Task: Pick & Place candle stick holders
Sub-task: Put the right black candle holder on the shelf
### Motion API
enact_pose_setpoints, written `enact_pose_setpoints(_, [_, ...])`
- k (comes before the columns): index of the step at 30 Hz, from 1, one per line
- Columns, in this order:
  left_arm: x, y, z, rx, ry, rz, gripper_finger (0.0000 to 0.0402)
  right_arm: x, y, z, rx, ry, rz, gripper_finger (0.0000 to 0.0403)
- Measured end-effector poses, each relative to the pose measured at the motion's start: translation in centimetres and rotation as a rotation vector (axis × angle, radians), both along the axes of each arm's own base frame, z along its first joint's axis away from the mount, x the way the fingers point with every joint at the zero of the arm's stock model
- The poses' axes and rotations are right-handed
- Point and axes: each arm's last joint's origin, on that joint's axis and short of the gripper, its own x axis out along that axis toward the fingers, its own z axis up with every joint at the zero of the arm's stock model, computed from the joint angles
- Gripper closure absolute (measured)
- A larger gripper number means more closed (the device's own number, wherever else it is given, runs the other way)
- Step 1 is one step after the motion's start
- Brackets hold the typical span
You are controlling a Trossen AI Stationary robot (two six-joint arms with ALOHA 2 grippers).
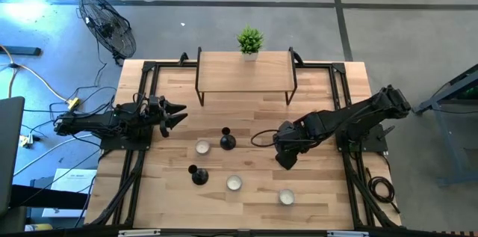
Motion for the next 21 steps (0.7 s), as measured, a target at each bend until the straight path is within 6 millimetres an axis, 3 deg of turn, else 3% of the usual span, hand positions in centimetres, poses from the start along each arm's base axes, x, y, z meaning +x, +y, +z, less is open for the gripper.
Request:
enact_pose_setpoints(13, [0.0, 0.0, 0.0, -0.003, -0.001, 0.0, 0.0188, -0.12, -0.03, -0.13, -0.004, 0.025, -0.001, 0.0189])
enact_pose_setpoints(21, [0.0, 0.0, 0.0, -0.007, -0.002, -0.001, 0.0188, 0.03, -0.11, -0.36, -0.025, 0.031, 0.002, 0.0276])
